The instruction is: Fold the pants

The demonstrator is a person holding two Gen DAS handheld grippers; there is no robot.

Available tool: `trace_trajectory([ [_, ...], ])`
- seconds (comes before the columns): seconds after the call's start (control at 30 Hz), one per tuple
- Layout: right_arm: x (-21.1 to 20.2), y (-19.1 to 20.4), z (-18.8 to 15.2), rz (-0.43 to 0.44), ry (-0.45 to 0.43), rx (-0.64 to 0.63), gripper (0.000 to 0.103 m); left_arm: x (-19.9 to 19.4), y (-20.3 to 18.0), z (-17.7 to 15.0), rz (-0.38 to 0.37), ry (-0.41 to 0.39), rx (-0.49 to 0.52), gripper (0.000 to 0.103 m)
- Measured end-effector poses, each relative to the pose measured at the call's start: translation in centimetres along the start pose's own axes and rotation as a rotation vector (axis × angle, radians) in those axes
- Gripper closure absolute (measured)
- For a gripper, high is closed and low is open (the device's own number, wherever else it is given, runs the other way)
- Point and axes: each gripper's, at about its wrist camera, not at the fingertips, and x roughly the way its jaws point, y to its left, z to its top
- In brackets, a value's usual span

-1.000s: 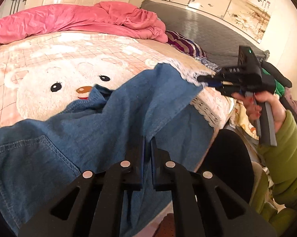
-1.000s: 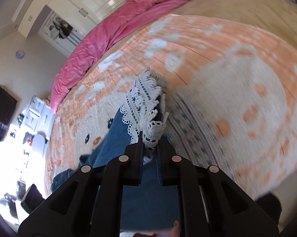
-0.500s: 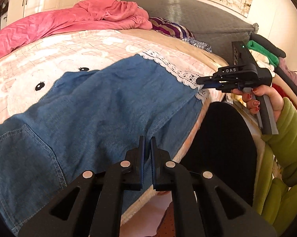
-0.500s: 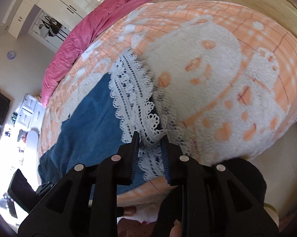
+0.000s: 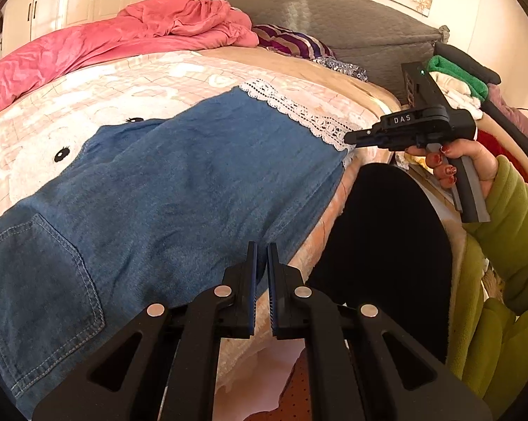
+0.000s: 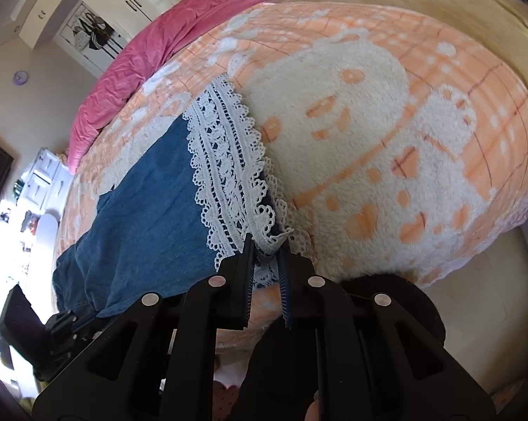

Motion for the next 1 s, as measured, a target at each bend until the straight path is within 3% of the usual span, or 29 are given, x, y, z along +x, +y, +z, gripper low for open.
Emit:
trace_trajectory([
  [0.37,-0.1,0.0,-0.4,-0.003,0.013,0.001,0.095,0.0,-0.8,-0.8,-0.008,0.020,0.017,0.098],
  [0.5,0.0,-0.3,-0.4,-0.006,0.018,0.004,0.095,0.8,0.1,-1.0,-0.008,0.038,-0.025,0.097],
  [0.63,-1.3,-0.4,-0.4,-0.069,0.006,-0.013,0.079,1.0,-0.1,-0.9,0.000,0.037,-0.016,0.097],
  [0.73,-3.0,-0.5,-0.5,-0.039,-0.053,0.039,0.077,1.5,0.3,-1.0,-0.008,0.047,-0.034,0.094],
  [0.83,-3.6,2.3,-0.6,-0.042,-0.087,-0.058,0.077,2.0,0.4,-1.2,-0.020,0.063,-0.049,0.086],
  [0.9,-2.9,4.9,-0.7,0.001,-0.068,-0.148,0.074,2.1,0.2,-1.3,-0.026,0.063,-0.042,0.079],
  [1.0,-0.6,8.2,-1.0,0.020,-0.017,-0.276,0.059,2.2,-0.1,-1.4,-0.033,0.067,-0.032,0.069],
])
